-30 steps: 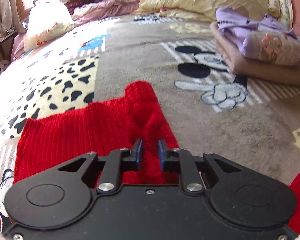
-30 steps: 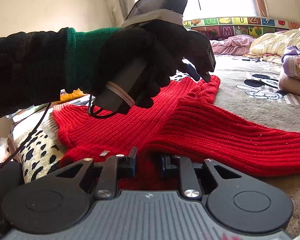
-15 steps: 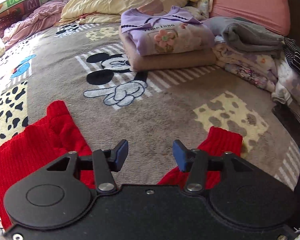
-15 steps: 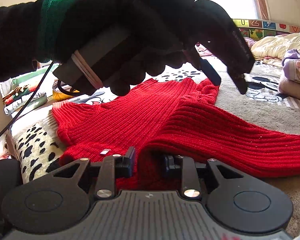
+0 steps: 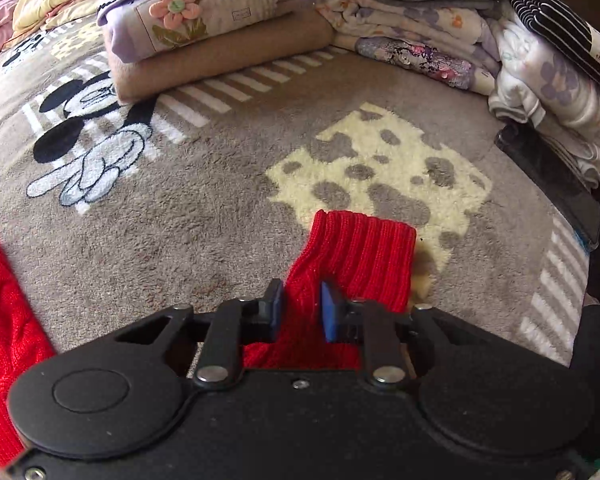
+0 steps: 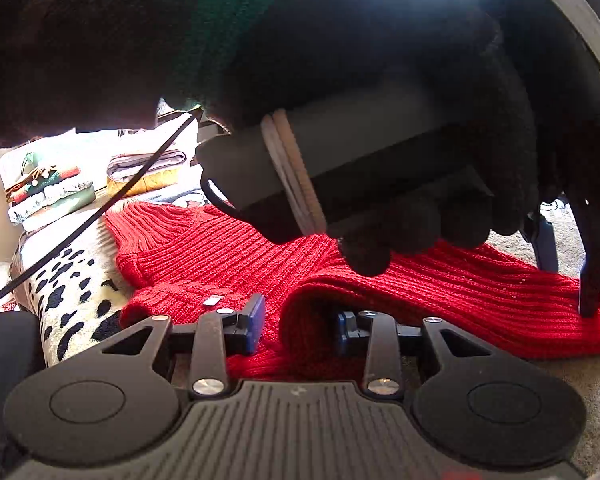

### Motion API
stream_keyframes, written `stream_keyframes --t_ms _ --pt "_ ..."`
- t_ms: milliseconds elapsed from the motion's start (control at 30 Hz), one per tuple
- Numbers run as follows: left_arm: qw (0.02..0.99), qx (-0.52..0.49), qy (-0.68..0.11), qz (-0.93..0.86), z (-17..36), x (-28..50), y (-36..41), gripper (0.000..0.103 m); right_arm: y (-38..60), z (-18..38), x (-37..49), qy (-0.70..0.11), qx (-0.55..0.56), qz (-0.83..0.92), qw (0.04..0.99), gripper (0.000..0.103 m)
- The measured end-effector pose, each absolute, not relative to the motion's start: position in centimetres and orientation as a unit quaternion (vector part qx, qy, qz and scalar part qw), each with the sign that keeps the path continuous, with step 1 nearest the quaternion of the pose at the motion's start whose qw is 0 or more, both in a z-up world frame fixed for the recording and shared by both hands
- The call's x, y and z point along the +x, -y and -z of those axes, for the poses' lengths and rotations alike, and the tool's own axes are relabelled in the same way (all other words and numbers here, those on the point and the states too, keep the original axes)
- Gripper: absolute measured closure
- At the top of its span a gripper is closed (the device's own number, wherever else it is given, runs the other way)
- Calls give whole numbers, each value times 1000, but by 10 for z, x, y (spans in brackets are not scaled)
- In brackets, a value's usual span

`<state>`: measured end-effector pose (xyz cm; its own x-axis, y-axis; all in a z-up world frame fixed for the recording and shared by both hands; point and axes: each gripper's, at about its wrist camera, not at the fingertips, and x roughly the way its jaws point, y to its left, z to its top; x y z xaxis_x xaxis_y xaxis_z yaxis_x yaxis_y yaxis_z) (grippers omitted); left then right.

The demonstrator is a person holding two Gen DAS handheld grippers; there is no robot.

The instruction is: Fold clothes

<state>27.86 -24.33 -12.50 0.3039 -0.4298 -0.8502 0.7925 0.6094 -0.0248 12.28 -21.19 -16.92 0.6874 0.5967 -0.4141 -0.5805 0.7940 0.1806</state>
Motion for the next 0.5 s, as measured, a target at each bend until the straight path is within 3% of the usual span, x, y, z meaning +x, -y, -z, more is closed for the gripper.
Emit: stream_keyframes --t_ms 400,500 --pt "917 21 -283 281 38 252 104 92 215 165 120 -225 29 -315 922 66" --pt "933 -29 -258 248 29 246 69 92 220 160 115 -215 41 -308 926 59"
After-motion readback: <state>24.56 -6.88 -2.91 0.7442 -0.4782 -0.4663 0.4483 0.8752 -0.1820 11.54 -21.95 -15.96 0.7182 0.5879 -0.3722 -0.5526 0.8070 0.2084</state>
